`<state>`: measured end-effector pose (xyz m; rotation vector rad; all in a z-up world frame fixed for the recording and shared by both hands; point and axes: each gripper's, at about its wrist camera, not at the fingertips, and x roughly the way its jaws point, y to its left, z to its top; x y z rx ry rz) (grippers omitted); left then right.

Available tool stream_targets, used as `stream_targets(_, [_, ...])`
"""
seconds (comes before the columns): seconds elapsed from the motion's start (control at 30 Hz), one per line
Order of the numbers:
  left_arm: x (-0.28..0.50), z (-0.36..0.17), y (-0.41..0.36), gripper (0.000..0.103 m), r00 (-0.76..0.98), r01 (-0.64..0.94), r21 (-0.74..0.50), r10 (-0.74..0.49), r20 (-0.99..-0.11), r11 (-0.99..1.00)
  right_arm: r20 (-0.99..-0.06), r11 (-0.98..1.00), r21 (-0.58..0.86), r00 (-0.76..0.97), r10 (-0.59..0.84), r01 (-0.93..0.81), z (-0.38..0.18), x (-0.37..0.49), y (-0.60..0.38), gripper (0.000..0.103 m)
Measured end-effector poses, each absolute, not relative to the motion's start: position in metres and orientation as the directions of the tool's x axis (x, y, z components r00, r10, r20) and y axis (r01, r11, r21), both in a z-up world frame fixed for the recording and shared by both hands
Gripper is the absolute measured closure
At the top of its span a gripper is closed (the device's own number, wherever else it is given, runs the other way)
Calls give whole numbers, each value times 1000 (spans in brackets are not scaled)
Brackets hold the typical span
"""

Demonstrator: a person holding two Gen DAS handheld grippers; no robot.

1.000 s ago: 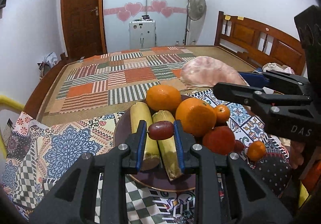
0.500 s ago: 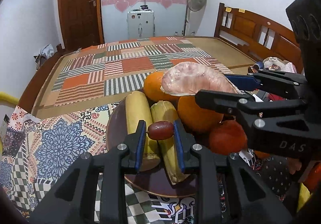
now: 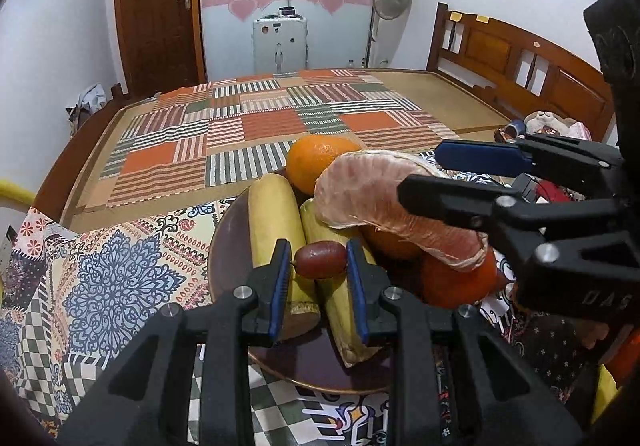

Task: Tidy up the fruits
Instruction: 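Place the date and pomelo segment on the plate, open both tools, then grasp another red date with the left tool while the right tool grasps a tangerine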

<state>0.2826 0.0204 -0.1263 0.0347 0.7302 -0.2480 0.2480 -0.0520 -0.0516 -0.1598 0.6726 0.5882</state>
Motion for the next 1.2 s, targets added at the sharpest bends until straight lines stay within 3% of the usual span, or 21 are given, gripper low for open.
stream_targets(0.1, [282,-126,21,73,719,231,-55,-209,-663,971,-622,833,13,648,440,-553,-50,243,-55,59])
stream_targets(0.23, [279,-126,23,57,727,219,-51,-198,-658,974,-596,836,-22,679,429,-548,-44,228,-66,59])
stream_targets(0.53, [253,-109,26,56,757,229,-54,-213,-618,972,-559,853,-50,722,408,-520,-42,196,-99,59])
stream_targets(0.73, [231,-102,22,51,765,248,-79,-245,-595,965,-616,863,-42,693,374,-503,-67,190,-114,59])
stream_targets(1.2, [208,-128,-13,50,684,331,-111,-319,-656,937,-709,869,8,611,353,-494,-114,194,-124,60])
